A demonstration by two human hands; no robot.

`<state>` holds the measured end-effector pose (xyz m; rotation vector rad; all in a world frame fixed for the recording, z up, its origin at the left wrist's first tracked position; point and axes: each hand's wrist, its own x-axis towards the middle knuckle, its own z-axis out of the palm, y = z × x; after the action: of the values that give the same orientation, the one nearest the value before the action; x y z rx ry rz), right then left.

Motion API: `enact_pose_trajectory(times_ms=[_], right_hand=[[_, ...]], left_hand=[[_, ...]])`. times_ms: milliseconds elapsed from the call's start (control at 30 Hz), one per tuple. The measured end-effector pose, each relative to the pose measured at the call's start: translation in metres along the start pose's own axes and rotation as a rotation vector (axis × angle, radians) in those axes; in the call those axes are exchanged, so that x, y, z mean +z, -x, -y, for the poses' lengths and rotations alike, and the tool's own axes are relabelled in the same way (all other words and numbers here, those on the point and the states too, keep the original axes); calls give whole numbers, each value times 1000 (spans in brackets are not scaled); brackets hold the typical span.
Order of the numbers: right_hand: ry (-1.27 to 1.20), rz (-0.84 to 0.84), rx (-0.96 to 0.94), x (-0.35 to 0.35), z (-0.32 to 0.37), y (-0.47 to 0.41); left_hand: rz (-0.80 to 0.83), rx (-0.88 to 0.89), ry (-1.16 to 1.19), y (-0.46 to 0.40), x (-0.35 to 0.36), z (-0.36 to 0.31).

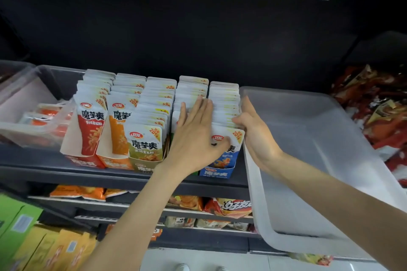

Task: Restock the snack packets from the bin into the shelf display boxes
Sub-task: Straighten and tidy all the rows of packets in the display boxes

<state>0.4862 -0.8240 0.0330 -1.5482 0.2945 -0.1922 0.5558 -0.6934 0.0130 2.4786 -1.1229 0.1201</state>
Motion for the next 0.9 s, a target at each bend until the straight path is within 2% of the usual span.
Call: enact_pose_trajectory(times_ms=[100,367,467,567,667,733,900], right_hand=[[-36,-24,28,-5,5,-9],[47,-6,32,-5,9,-13],[307,-53,-39,-12,22,-18],[584,15,-80,-15,26,-34],[820,107,-92,-14,16,-49],[868,127,-83,-15,10,-54],[870,128,-74,-14,10,-57]], left_hand=[[49,-4,8,-7,-3,-2],[1,38,101,-1,-8,-1],[-98,9,151,4,-25,-1],[-170,-44,42,-9,-34,9],[-8,-88,-66,-33,-29,15],[103,-154,-106,-44,-22,15],[160,-169,-27,-49,-14,17]])
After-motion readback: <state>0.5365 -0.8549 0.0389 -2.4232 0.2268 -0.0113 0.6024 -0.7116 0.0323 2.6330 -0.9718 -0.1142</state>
